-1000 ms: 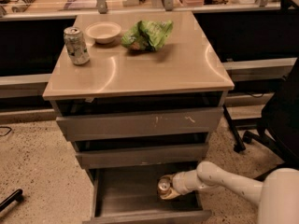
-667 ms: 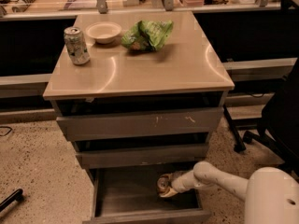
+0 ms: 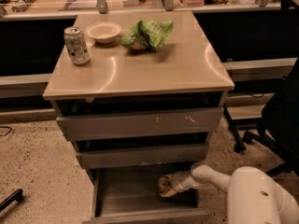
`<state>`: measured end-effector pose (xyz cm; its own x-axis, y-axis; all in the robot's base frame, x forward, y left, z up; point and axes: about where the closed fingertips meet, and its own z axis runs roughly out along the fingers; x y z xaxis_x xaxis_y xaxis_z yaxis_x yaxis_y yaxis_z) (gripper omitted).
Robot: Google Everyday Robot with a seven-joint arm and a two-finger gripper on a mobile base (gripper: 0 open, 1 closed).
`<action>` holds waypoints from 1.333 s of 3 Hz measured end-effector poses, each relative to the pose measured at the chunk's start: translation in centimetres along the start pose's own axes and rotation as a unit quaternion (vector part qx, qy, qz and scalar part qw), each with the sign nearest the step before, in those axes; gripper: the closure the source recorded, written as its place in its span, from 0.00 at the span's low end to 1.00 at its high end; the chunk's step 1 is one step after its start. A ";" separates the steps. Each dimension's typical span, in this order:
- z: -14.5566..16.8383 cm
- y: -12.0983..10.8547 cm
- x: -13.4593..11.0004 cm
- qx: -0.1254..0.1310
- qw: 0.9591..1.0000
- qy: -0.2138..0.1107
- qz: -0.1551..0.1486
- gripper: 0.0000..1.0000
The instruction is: Place orange can into bottom drawer
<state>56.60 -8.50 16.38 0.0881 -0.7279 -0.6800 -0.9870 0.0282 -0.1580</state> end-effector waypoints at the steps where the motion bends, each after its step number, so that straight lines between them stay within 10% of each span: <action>1: 0.7 0.0 1.3 -0.002 1.000 0.004 0.030 1.00; 4: 0.5 0.0 1.1 -0.001 0.999 0.004 0.032 0.35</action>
Offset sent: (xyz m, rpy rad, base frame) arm 0.0015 -0.0044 -0.0133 -0.0001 0.0412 -0.0393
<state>56.80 -9.00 15.25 0.0245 -0.7305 -0.6825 -0.9910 0.0722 -0.1129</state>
